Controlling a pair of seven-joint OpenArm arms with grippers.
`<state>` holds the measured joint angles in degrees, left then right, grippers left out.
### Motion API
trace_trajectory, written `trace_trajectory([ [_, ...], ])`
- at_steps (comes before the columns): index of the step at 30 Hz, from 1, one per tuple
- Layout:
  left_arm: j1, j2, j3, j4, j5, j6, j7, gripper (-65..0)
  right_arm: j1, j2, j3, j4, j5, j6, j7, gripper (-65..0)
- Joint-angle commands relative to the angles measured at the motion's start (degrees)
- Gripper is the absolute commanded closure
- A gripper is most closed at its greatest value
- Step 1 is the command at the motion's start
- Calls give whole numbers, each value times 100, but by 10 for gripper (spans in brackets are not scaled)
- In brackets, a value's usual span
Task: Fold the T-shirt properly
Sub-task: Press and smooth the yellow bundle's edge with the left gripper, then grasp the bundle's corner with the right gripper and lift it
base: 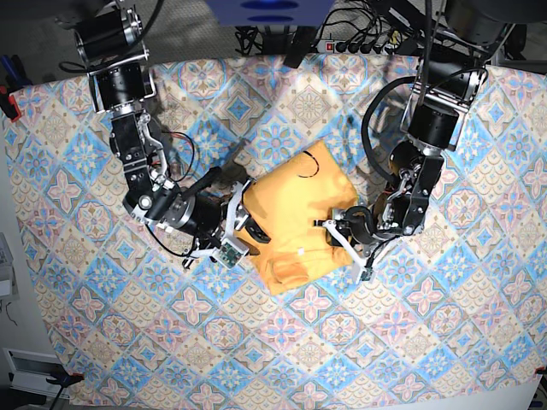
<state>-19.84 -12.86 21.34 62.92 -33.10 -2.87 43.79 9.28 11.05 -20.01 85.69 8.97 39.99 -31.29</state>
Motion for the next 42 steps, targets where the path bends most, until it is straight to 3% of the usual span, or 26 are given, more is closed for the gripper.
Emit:
trace_trajectory([
  [1, -157, -195, -20, 183, -88, 125, -58, -216, 114, 60, 27, 86, 83, -29, 153, -160],
  [5, 177, -529, -231, 816, -378, 573, 109, -217, 123, 60, 27, 86, 83, -21, 144, -200],
  [9, 678, -608, -961, 1317, -474, 600, 179, -217, 193, 60, 27, -125, 83, -21, 135, -223],
  [16, 1830, -564, -2253, 2662, -483, 600, 768, -217, 800, 16, -87, -1083, 74, -29, 135, -220],
  [22, 2445, -441, -2306, 3163, -492, 591, 786, -217, 1485, -98, -746, -2077, 57, -29, 179, -179],
  [30, 2893, -125, -2323, 3383, -492, 600, 759, -211, 2101, -344, -1362, -2710, 57, -29, 188, -178],
  [36, 3201, 34, -2473, 3629, -492, 600, 751, -210, 2505, -591, -1476, -3220, 48, -29, 215, -179],
  [42, 3412, 42, -2473, 3981, -492, 608, 742, -210, 2848, -977, -1485, -4125, 48, -47, 707, -181],
])
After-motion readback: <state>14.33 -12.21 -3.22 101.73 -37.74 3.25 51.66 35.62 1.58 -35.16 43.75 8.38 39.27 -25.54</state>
